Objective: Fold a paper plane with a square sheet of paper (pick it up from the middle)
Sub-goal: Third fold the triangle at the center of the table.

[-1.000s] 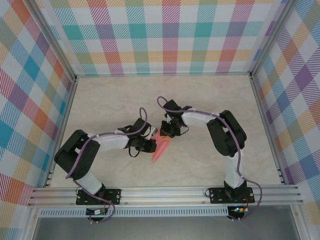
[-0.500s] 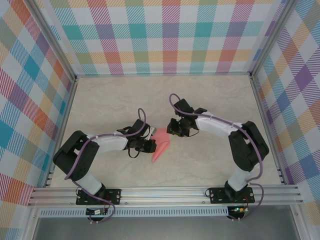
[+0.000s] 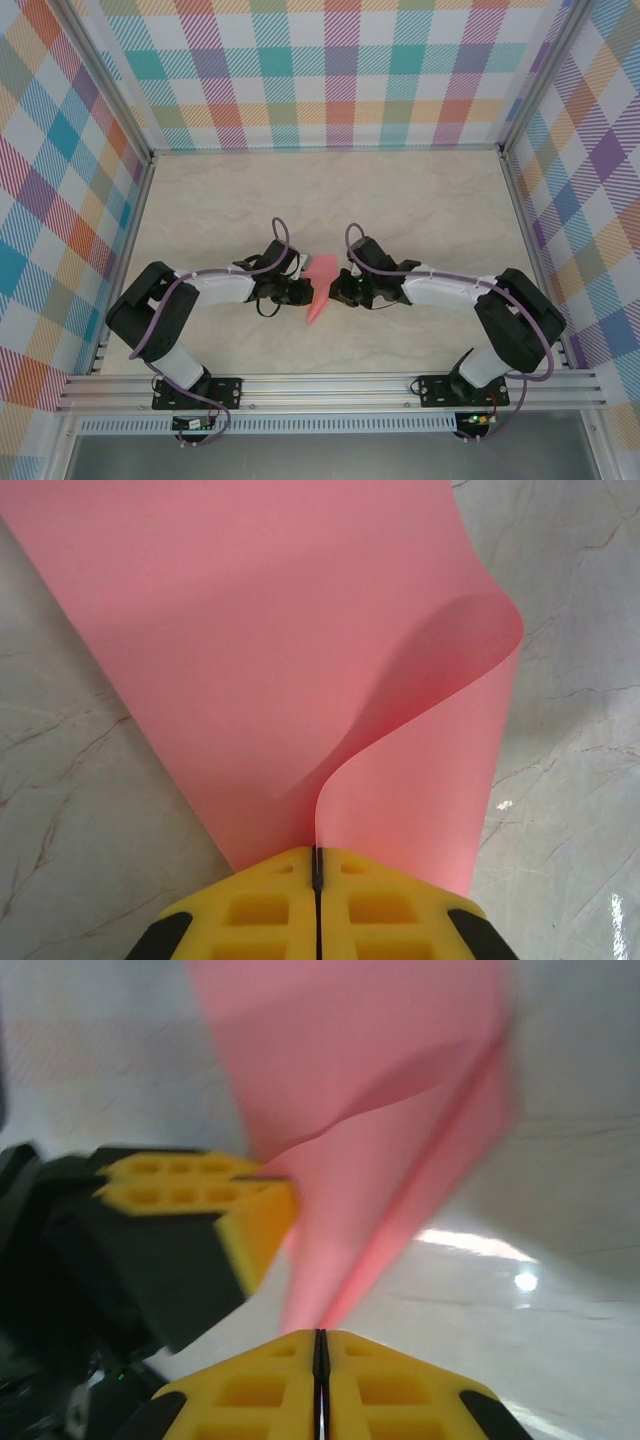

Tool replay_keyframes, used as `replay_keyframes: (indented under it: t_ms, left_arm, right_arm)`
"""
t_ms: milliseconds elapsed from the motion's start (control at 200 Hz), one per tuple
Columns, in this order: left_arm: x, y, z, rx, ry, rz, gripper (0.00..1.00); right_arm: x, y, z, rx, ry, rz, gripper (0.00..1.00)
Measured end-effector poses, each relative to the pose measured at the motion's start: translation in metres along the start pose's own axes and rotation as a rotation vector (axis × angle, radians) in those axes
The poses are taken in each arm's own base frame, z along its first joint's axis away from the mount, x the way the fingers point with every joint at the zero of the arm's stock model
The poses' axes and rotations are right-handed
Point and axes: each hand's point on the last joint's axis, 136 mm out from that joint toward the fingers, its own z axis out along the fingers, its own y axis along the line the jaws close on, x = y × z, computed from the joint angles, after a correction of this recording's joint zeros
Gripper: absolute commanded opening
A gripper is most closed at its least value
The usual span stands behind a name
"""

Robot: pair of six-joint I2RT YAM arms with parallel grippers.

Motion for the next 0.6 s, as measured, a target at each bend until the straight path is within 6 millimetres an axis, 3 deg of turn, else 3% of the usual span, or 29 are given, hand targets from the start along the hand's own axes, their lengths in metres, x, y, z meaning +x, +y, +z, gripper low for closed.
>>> replay_keyframes:
  t_ms: [110, 245, 600]
  left_arm:
    - [0.0, 0.0, 0.0, 0.002, -0.002, 0.001, 0.06]
    - [0.0, 0.0, 0.0, 0.002, -0.002, 0.002, 0.06]
    - [0.0, 0.0, 0.0, 0.002, -0.002, 0.002, 0.06]
  right_arm:
    - [0.019, 0.017, 0.02, -0.046, 0.035, -0.018, 0.07]
    - [0.035, 0.015, 0.04, -0.036, 0.07, 0.002, 0.06]
    - [0.034, 0.01, 0.047, -0.042, 0.051, 0.042, 0.05]
